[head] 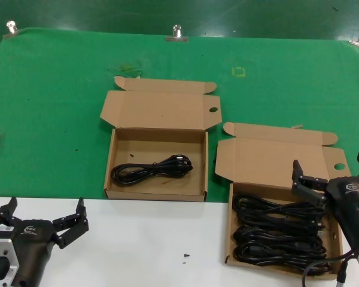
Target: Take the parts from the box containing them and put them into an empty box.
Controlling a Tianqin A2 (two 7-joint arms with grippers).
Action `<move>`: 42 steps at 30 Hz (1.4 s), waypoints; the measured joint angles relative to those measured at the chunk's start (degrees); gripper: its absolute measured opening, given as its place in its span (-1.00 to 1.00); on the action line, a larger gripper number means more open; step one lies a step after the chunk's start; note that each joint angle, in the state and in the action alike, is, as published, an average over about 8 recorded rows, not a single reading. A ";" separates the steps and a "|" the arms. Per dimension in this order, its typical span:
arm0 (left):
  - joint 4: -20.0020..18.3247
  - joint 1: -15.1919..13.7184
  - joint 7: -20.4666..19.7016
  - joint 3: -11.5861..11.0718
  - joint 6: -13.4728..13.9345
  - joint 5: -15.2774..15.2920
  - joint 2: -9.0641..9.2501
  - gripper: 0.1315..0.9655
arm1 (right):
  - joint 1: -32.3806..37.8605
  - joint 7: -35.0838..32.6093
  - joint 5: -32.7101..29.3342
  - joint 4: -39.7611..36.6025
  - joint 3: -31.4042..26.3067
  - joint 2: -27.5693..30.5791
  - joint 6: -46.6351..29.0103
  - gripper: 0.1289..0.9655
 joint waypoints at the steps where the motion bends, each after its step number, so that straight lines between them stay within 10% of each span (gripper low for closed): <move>1: 0.00 0.00 0.00 0.00 0.00 0.00 0.00 1.00 | 0.00 0.00 0.00 0.00 0.00 0.00 0.00 1.00; 42: 0.00 0.00 0.00 0.00 0.00 0.00 0.00 1.00 | 0.00 0.00 0.00 0.00 0.00 0.00 0.00 1.00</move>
